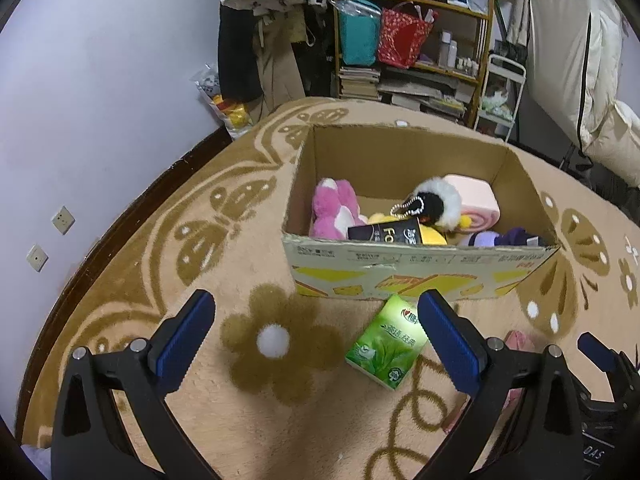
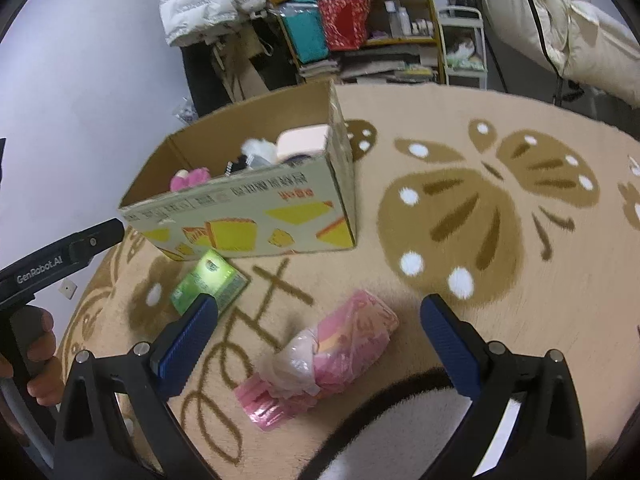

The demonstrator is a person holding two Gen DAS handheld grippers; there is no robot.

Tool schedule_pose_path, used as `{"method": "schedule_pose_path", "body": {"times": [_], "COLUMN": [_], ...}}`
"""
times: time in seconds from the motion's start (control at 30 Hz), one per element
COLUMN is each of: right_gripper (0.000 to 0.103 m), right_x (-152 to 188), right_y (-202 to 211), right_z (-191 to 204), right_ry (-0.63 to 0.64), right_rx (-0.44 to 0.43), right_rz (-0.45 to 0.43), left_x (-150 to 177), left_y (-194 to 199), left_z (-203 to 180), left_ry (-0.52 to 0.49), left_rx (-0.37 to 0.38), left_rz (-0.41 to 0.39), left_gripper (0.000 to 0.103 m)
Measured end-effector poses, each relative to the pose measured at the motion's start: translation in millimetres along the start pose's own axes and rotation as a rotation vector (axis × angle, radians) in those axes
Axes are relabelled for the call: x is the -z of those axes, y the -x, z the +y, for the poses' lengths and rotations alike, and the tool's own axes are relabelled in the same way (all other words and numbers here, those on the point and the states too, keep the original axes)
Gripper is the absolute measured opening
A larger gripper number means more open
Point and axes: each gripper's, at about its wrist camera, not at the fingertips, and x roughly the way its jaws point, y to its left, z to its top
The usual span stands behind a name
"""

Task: Organize soft objects
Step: 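Move the right tool to the pink package while the left tool approaches the green tissue pack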

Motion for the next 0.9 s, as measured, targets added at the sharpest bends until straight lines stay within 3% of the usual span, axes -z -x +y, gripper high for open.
{"method": "schedule_pose_path", "body": {"times": [0.9], "right_gripper": [0.103], "right_x": [12.8], "right_y": [-48.7], "right_z": [-23.0], "right_ry": [-0.104], "right_rx": [0.014], "right_rz": [0.148], "left_x": [15.8], "left_y": [-50.5], "left_z": [-24.1], "left_ry": [-0.057], "left_rx": [0.026], "left_rz": [0.128], "left_gripper": [0.101]}}
